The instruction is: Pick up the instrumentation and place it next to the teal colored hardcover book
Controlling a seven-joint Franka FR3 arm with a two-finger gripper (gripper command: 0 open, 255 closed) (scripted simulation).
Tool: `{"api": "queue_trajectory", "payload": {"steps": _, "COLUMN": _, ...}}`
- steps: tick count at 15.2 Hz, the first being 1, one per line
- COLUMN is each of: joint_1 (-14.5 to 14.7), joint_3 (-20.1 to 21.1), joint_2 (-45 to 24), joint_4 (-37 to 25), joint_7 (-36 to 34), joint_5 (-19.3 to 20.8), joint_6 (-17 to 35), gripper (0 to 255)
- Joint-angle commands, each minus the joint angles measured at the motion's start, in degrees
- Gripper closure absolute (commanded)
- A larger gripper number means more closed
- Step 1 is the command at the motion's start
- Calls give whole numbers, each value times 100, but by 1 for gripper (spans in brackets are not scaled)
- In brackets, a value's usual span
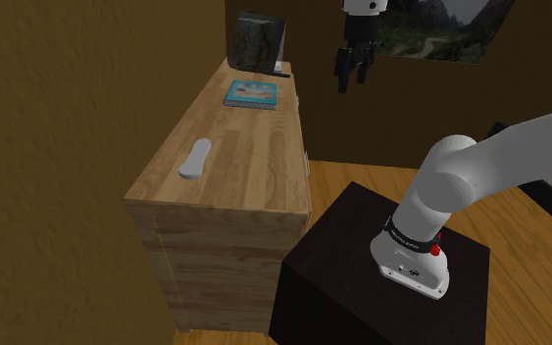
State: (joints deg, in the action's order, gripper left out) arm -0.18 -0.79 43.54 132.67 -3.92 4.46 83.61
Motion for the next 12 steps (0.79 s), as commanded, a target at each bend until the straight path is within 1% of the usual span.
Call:
{"api": "queue_trajectory", "payload": {"steps": 1, "joint_1": 0, "joint_3": 0, "joint_2": 0, "joint_4": 0, "joint_7": 0, "joint_5": 0, "joint_6": 0, "gripper": 0}}
{"api": "queue_trajectory", "payload": {"steps": 7, "joint_1": 9, "joint_3": 557, "joint_2": -627, "joint_4": 202, "joint_7": -1121, "joint_5": -486, "joint_6": 881, "gripper": 0}}
{"api": "queue_trajectory", "payload": {"steps": 12, "joint_1": -1, "joint_3": 991, "joint_2": -1375, "joint_4": 127, "joint_7": -2009, "joint_5": -759, "joint_6": 1631, "gripper": 0}}
